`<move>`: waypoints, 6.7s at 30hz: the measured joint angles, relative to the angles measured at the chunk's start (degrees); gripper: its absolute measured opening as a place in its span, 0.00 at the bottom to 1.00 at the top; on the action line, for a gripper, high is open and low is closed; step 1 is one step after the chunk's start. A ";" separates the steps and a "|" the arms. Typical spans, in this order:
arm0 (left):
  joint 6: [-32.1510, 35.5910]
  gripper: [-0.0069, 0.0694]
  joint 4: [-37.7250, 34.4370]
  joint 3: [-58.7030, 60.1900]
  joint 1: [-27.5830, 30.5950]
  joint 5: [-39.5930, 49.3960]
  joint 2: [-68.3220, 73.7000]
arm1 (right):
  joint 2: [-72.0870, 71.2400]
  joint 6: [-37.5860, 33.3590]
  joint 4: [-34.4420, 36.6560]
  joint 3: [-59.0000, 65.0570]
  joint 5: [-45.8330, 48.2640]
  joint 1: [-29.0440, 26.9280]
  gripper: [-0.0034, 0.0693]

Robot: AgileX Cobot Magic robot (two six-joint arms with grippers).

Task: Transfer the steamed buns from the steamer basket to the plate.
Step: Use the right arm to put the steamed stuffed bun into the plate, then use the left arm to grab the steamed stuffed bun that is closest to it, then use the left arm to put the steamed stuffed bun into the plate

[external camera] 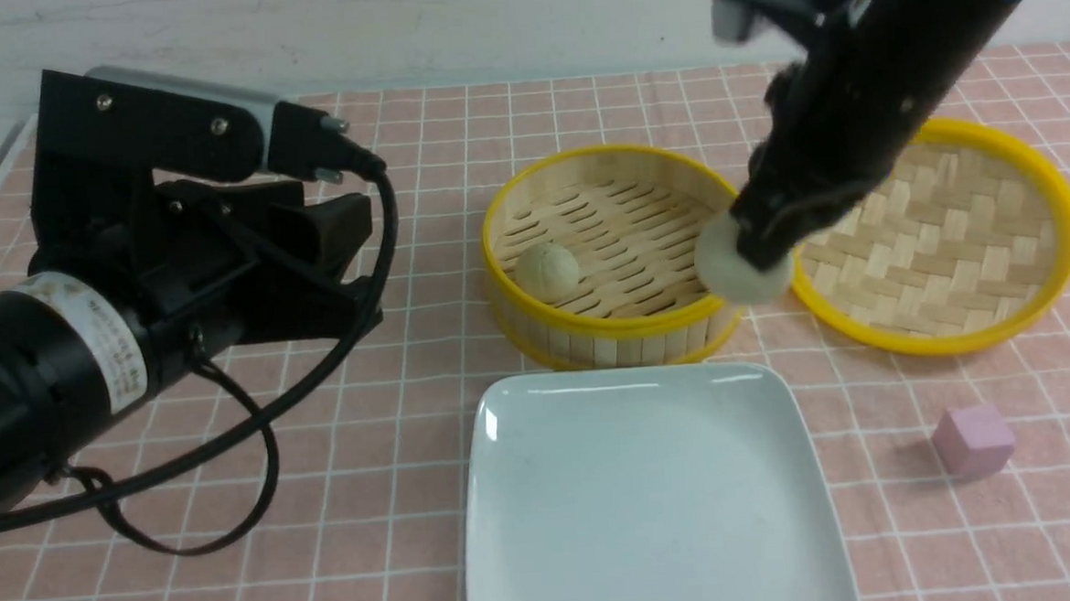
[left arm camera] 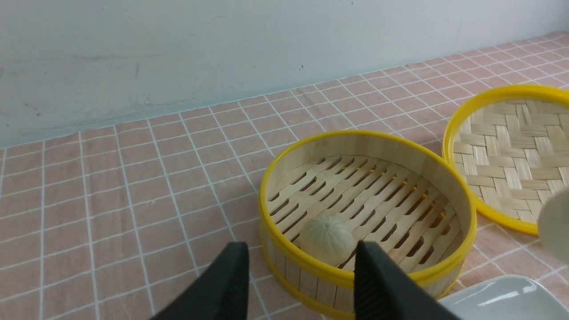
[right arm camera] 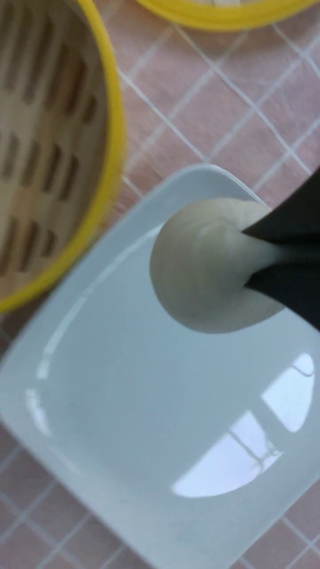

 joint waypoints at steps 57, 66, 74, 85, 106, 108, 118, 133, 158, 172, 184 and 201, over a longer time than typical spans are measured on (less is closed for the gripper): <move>-1.35 0.59 2.97 -21.27 0.00 8.62 21.24 | -42.67 6.13 -8.30 13.97 -12.51 0.86 0.79; -0.89 0.77 0.42 -32.85 -3.50 22.73 30.75 | -42.92 7.21 -8.86 14.19 -6.81 0.86 0.79; 19.09 0.72 -18.68 -42.08 -6.32 35.73 38.79 | -42.92 7.21 -8.93 14.19 -6.44 0.86 0.79; 46.76 0.63 -46.60 -43.15 -6.32 44.12 39.24 | -42.98 7.04 -9.29 19.23 -6.04 0.86 0.79; 65.03 0.64 -57.06 -51.23 -1.18 40.68 39.67 | -44.66 6.80 -9.35 23.99 -8.20 0.86 0.79; 66.61 0.64 -57.06 -52.92 -1.18 39.63 43.07 | -44.93 6.80 -9.35 23.99 -8.20 0.86 0.79; 68.73 0.64 -53.31 -55.64 -1.18 36.74 54.63 | -44.97 6.80 -8.30 23.99 -7.69 0.86 0.79; 68.79 0.64 -52.00 -55.82 -1.18 33.69 60.02 | -44.97 6.80 -6.09 23.99 -7.48 0.86 0.79; 64.92 0.13 -50.31 -56.00 2.82 60.44 30.44 | -44.97 5.60 -5.52 23.99 -7.73 0.86 0.74; 75.89 0.13 -73.70 -39.13 2.77 66.87 39.44 | -44.97 4.82 -5.04 23.99 -7.73 0.86 0.74; 85.23 0.14 -79.37 -33.53 2.77 52.18 45.88 | -44.97 4.43 -4.25 23.99 -7.68 0.86 0.74; 86.95 0.63 -79.22 -33.34 2.77 48.07 48.00 | -44.97 4.24 -3.73 23.99 -7.68 0.86 0.74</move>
